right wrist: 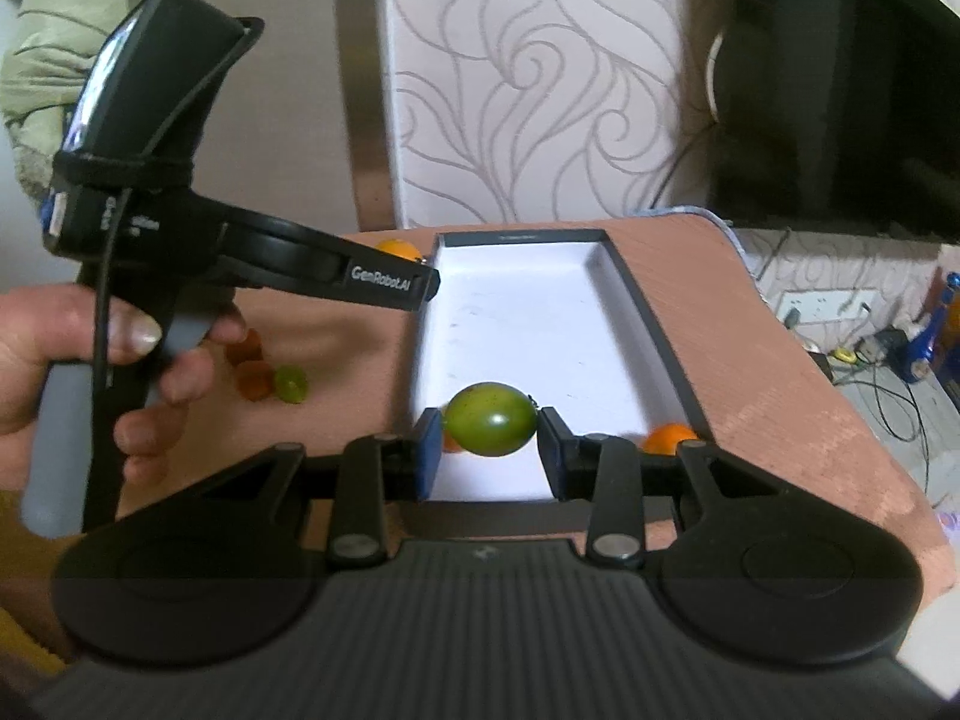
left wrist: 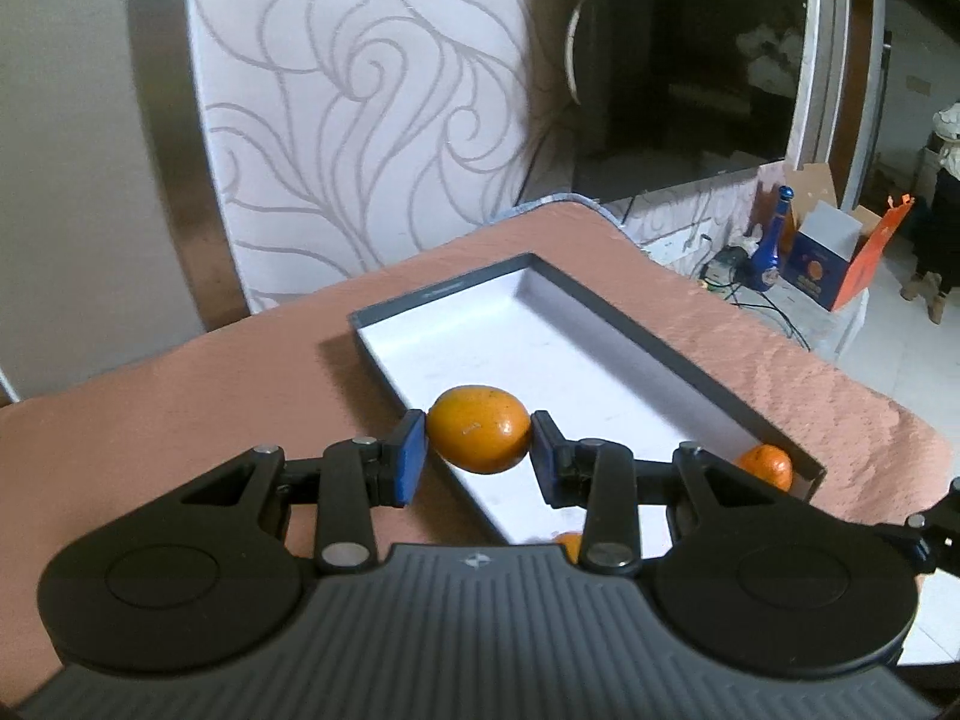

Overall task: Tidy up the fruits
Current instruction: 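Carry the green tomato and yellow fruit over the white box, then open the left gripper to drop the yellow fruit while the right lowers the green tomato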

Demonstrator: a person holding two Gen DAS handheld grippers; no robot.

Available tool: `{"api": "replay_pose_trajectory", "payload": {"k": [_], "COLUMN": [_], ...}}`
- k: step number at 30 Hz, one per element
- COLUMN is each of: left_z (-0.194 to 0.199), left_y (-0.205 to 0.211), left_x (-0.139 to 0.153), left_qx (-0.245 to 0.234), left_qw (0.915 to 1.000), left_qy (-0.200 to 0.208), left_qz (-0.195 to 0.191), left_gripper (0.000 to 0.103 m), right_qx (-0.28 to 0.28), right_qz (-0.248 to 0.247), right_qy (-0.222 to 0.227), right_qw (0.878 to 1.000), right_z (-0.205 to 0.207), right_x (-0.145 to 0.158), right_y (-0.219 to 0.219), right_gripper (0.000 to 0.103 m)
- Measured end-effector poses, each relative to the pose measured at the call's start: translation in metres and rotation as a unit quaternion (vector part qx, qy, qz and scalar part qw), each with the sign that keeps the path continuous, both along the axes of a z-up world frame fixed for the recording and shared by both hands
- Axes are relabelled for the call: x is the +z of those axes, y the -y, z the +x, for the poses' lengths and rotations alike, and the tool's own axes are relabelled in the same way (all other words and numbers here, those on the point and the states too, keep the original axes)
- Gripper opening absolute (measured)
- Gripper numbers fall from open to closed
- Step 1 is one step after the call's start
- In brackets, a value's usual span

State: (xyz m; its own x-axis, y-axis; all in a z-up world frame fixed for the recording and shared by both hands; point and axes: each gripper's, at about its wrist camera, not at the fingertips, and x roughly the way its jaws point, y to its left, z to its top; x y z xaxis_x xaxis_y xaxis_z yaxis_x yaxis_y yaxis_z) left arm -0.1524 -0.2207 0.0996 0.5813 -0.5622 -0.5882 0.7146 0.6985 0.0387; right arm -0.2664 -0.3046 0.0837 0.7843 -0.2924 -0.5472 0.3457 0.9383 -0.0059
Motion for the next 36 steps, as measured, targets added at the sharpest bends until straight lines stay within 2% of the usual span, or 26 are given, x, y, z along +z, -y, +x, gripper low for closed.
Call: {"api": "replay_pose_trajectory", "payload": {"k": [8, 21, 36], "left_z": [-0.002, 0.016, 0.037], "left_y": [0.033, 0.073, 0.097], "left_x": [-0.010, -0.032, -0.044], "left_qx": [-0.015, -0.013, -0.006], "left_qw": [0.9998, 0.9995, 0.9993], "left_qy": [-0.007, -0.018, -0.017], "left_qz": [0.006, 0.023, 0.033], "left_gripper": [0.043, 0.043, 0.043], "right_qx": [-0.008, -0.012, -0.006], "right_qz": [0.001, -0.002, -0.005], "right_qy": [-0.005, -0.014, -0.023], "right_qw": [1.000, 1.000, 1.000], "right_z": [-0.010, -0.011, -0.004], "right_x": [0.000, 0.001, -0.002], "right_y": [0.013, 0.030, 0.035], "right_gripper": [0.037, 0.037, 0.037]}}
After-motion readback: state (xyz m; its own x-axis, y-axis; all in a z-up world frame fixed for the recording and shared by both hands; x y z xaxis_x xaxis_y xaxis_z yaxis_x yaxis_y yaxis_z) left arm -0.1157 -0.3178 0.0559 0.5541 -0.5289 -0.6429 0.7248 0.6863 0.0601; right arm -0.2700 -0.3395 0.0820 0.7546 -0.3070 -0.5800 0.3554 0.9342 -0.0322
